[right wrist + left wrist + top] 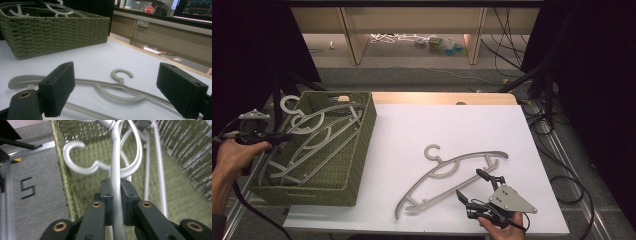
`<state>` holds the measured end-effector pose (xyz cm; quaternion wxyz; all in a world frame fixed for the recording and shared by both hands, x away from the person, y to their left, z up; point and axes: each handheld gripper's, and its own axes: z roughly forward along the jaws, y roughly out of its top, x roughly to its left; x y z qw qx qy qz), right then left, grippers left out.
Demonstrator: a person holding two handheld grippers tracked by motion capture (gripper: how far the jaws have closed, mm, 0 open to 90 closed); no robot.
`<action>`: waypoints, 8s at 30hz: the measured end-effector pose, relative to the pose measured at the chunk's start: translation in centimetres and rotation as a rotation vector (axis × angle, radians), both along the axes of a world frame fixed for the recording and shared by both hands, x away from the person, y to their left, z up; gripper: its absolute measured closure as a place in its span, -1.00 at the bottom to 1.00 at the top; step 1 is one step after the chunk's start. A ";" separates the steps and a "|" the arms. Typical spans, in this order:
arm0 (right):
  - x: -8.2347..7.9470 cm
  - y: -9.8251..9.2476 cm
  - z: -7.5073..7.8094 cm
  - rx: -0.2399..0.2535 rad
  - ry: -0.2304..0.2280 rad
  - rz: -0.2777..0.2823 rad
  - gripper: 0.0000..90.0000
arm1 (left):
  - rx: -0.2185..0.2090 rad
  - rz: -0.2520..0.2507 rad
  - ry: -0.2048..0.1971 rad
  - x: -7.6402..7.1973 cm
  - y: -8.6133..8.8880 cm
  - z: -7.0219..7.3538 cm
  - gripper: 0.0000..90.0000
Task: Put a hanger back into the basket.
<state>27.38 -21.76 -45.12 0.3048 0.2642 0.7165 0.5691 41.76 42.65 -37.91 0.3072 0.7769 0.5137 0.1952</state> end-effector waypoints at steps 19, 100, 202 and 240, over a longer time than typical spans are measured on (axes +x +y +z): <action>0.0 0.0 0.0 0.000 0.000 0.000 -0.64 | -0.043 0.049 0.088 1.1 -1.1 -2.0 0.81; 0.1 -0.2 0.0 0.005 0.016 -0.002 -0.64 | -0.370 -0.434 -0.058 -9.1 -29.3 -1.3 -0.24; -0.1 0.0 0.1 -0.018 0.004 0.009 -0.64 | 0.137 -0.529 0.191 -3.0 -38.0 -9.1 0.57; -0.2 0.0 0.1 -0.014 0.010 0.007 -0.64 | 0.126 -0.560 0.129 -2.5 -36.7 -7.6 0.81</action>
